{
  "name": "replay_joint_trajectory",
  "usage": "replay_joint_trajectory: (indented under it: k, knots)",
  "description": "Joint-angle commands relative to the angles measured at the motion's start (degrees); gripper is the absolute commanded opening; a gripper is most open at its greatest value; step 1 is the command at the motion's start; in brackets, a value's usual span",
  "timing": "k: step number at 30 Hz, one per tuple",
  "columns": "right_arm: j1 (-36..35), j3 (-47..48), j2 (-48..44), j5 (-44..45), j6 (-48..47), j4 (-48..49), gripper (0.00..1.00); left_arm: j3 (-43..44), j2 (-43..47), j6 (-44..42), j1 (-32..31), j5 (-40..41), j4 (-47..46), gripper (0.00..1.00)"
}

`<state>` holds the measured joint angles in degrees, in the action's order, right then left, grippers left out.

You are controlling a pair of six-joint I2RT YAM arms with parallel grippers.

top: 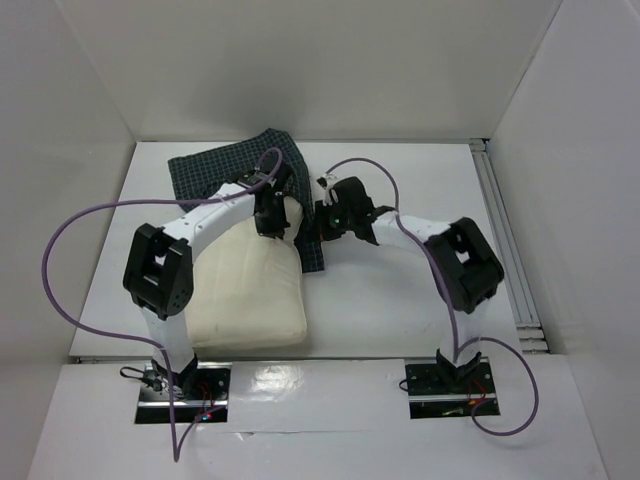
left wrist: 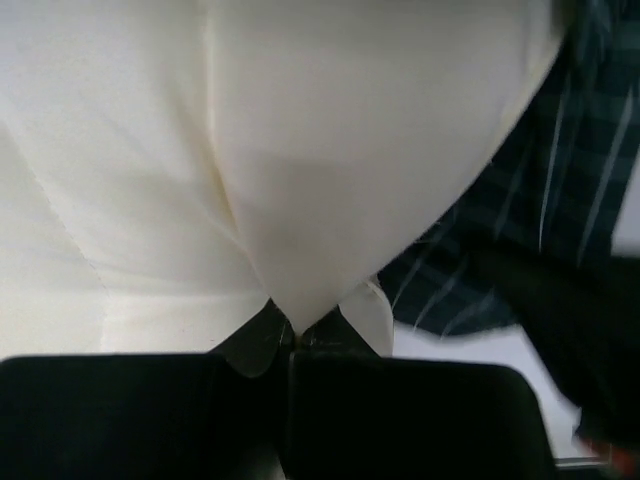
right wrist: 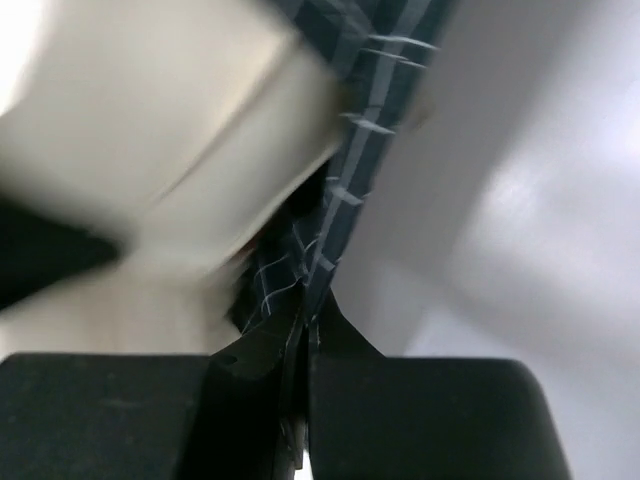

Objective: Put the pillow into the pillowcase

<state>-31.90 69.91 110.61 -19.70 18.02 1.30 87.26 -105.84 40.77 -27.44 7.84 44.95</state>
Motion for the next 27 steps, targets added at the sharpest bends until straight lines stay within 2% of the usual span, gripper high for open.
replay_joint_trajectory:
  k: [1,3,8,14,19,22,23,24,25,27]
  knots:
    - [-3.25,-5.65,-12.85,-4.81,0.52,1.43,0.0,4.3,1.96,5.19,1.95,-1.24,-2.94,0.0]
    - [-5.44,-8.91,-18.64,-6.83,0.52,-3.46,0.0,7.29,2.56,6.42,3.45,0.24,1.25,0.0]
    - [-7.91,-12.34,-26.23,-15.51,-0.96,-10.87,0.0,14.58,3.9,7.82,4.24,3.49,1.81,0.0]
    - [-8.97,-12.86,-29.56,-22.91,-1.94,-14.57,0.0,20.21,-8.29,15.29,-0.41,5.87,1.29,0.0]
    - [-8.97,-18.22,-36.05,-16.96,0.86,-18.09,0.0,24.09,-15.09,17.23,-4.45,8.6,-0.55,0.0]
    - [-6.69,-22.34,-40.97,-12.21,3.15,-19.31,0.0,26.81,-17.02,12.24,-5.77,2.92,-1.88,0.0]
    - [-6.07,-23.06,-41.95,-10.2,4.64,-20.71,0.0,26.82,-17.03,9.35,-6.3,1.15,-1.88,0.06]
    - [-5.46,-23.06,-42.83,-6.7,4.65,-21.68,0.0,26.82,-17.03,7.76,-6.31,-0.35,-1.88,0.23]
    - [-4.76,-23.67,-43.45,-4.84,5.18,-22.74,0.07,25.43,-16.33,6.44,-6.31,-1.32,-1.88,0.36]
    - [-3.52,-23.06,-44.77,-0.35,5.18,-26.95,0.56,20.61,-11.95,2.66,-6.84,-4.4,-1.88,0.63]
